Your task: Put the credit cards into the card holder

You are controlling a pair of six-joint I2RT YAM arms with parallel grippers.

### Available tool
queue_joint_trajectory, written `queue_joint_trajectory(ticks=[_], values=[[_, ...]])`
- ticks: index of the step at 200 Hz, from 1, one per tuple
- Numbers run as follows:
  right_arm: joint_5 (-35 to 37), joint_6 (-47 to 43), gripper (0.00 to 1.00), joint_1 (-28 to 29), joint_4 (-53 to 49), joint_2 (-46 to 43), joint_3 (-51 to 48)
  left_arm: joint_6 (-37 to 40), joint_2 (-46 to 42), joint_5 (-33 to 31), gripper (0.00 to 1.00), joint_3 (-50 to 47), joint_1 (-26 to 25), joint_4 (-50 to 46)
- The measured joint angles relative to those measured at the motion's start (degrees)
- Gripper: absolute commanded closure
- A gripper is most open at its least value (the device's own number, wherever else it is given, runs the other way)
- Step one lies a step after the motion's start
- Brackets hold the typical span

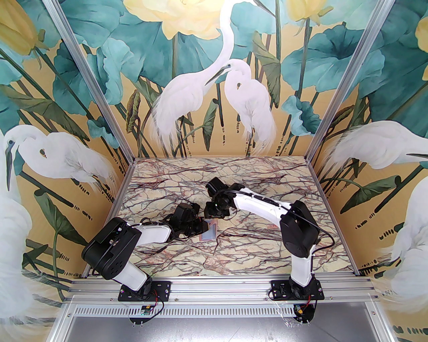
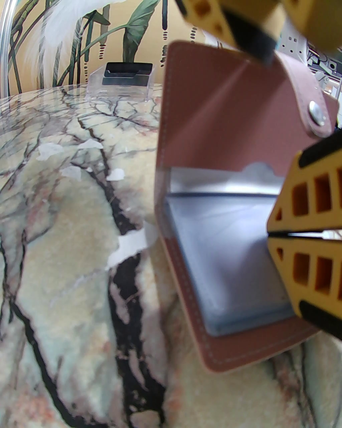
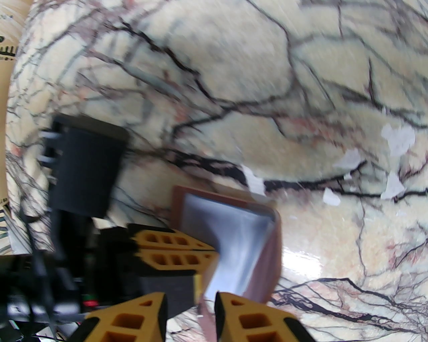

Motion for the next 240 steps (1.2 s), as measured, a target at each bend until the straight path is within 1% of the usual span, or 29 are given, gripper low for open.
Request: queue_joint_trajectory(ticks=[38,66,142,177,202,240], values=[[0.13,-0.72,0.67,-0.17,0.04,-1.18,-7.48,0.0,-0.02,0.0,0.88,-0.33,0.0,0.22],[0.2,-2.16,0.67,-0.2,-0.87,-1.18,-10.84,0.0,-0.07,0.0,0.88,-0.37,0.0,0.24],[4.31,-3.89,0.67,-0.9,-3.02,-1.92,-13.05,0.0,-0.07,0.0,0.88,-0.66,0.0,0.83],[4.07,-3.72,0.69,-2.43,-1.29,-1.92,-14.32,0.0,-0.13,0.0,0.87,-0.7,0.0,0.83],[2.99,-3.39,0.71,-3.61,0.26,-1.95,-15.5,0.02,-1.2,-0.17,0.85,-1.29,0.0,0.42],[2.75,-2.29,0.74,-3.74,0.92,-2.16,-16.0,0.02,-3.87,-0.61,0.82,-1.44,0.0,-2.19]])
